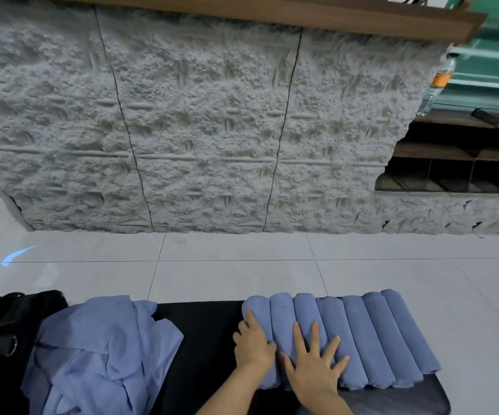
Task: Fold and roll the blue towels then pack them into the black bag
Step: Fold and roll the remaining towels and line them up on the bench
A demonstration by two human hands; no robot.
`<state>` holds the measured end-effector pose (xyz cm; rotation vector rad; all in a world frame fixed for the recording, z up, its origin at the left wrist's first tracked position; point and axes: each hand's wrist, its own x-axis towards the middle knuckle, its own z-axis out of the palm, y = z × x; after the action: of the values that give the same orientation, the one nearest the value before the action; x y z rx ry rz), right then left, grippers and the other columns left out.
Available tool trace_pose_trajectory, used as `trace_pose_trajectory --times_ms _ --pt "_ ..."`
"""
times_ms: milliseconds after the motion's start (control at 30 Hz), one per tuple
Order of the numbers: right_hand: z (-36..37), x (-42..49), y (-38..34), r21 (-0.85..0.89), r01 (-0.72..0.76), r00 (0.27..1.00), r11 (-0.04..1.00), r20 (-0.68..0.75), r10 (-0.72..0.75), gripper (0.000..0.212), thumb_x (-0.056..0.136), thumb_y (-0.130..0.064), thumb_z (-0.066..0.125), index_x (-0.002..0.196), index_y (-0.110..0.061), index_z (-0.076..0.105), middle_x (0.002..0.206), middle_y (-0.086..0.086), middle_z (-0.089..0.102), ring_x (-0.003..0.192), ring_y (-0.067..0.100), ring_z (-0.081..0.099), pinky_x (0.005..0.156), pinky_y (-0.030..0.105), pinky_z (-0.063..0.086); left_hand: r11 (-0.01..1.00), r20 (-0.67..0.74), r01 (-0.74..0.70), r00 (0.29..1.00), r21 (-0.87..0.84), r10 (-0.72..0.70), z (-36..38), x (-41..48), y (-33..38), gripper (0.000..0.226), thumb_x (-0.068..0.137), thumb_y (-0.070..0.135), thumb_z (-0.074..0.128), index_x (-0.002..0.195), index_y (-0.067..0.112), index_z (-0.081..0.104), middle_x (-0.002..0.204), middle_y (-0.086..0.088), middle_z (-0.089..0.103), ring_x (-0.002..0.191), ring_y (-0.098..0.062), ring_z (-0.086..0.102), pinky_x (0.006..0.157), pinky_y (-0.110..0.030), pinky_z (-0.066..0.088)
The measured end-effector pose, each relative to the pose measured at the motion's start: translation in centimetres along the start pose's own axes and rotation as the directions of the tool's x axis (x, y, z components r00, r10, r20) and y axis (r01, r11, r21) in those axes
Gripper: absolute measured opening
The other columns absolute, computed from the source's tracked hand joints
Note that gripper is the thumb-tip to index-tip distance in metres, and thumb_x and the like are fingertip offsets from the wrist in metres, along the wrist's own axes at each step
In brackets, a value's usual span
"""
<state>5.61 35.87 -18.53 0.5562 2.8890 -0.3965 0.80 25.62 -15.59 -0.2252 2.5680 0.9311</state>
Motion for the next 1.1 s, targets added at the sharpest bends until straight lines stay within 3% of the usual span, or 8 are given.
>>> trace_pose_trajectory --times_ms 100,233,267,433,567,733,867,1100 --pt "-0.4 -0.1 0.1 0.011 0.022 0.999 1.0 -0.027 -0.022 0.064 0.088 -0.067 -0.001 0.14 -0.038 0.023 0.144 0.002 0.027 0.114 0.048 0.037 0.096 0.065 0.012 0.906 0.068 0.027 0.998 -0.422 0.002 -1.1 0.8 -0.4 0.065 0.088 0.021 0.054 0.142 0.03 0.018 0.132 -0.004 0.044 0.115 -0.022 0.048 0.096 -0.033 0.042" --pt "0.2 0.1 0.0 -0.022 0.023 0.998 0.999 -0.054 -0.024 0.069 0.089 -0.063 -0.003 0.135 -0.03 0.038 0.146 0.007 0.033 0.115 0.052 0.036 0.091 0.069 0.014 0.256 0.229 0.18 0.958 -0.95 0.174 -1.9 -0.1 -2.3 0.056 0.072 0.022 0.059 0.128 0.026 0.052 0.118 -0.011 0.065 0.109 -0.03 0.062 0.093 -0.047 0.05" --pt "0.6 0.2 0.2 -0.051 0.033 0.997 0.998 -0.065 -0.036 0.071 0.089 -0.063 -0.002 0.133 -0.03 0.043 0.148 0.009 0.031 0.116 0.052 0.035 0.098 0.069 0.006 0.243 0.236 0.181 0.947 -0.953 0.218 -1.7 -0.3 -2.7 0.059 0.07 0.023 0.058 0.128 0.027 0.052 0.119 -0.009 0.065 0.109 -0.028 0.062 0.091 -0.046 0.051" --pt "0.8 0.3 0.1 -0.039 0.069 0.994 0.997 -0.083 -0.072 0.077 0.089 -0.066 0.003 0.119 -0.03 0.064 0.134 0.007 0.047 0.117 0.051 0.037 0.108 0.057 -0.015 0.606 0.069 -0.058 0.981 -0.793 0.183 0.8 -1.3 -2.3 0.058 0.084 0.027 0.055 0.138 0.036 0.035 0.139 0.009 0.047 0.121 -0.006 0.049 0.097 -0.025 0.04" --pt "0.2 0.2 -0.1 -0.039 0.054 0.996 0.998 -0.074 -0.057 0.075 0.09 -0.066 0.002 0.126 -0.028 0.056 0.135 0.008 0.045 0.121 0.048 0.034 0.108 0.057 -0.015 0.94 -0.137 -0.18 0.98 -0.291 0.146 1.7 -1.2 -1.7 0.069 0.096 0.02 0.038 0.151 0.019 -0.005 0.159 -0.003 -0.001 0.146 -0.02 0.007 0.119 -0.035 0.011" --pt "0.2 0.2 0.5 -0.054 0.054 0.985 0.997 -0.158 -0.062 0.07 0.091 -0.063 0.0 0.129 -0.027 0.046 0.136 0.006 0.044 0.142 0.043 -0.009 0.108 0.059 -0.015 0.949 -0.093 -0.294 0.948 0.117 0.305 2.3 -1.1 -1.4 0.072 0.097 0.038 0.011 0.104 0.044 -0.06 0.126 0.0 -0.059 0.13 -0.023 -0.035 0.106 -0.033 -0.019" --pt "0.5 -0.1 0.7 -0.083 0.028 0.986 0.996 -0.163 -0.042 0.071 0.092 -0.061 -0.003 0.137 -0.025 0.038 0.143 0.01 0.037 0.139 0.048 0.002 0.107 0.062 -0.009 0.94 -0.146 -0.224 0.952 0.258 0.267 3.6 -0.5 -0.7 0.104 0.097 0.022 0.045 0.115 0.03 -0.058 0.125 0.0 -0.063 0.132 -0.03 -0.039 0.108 -0.038 -0.016" --pt "0.6 -0.4 0.8 -0.089 0.014 0.985 0.996 -0.17 -0.029 0.063 0.093 -0.057 -0.004 0.142 -0.028 0.022 0.142 0.012 0.04 0.141 0.047 -0.007 0.102 0.066 0.0 0.921 -0.009 -0.231 0.969 0.313 0.246 3.2 0.6 -0.3 0.092 0.097 0.038 0.039 0.133 0.02 -0.044 0.137 -0.005 -0.053 0.127 -0.027 -0.049 0.112 -0.044 -0.018"
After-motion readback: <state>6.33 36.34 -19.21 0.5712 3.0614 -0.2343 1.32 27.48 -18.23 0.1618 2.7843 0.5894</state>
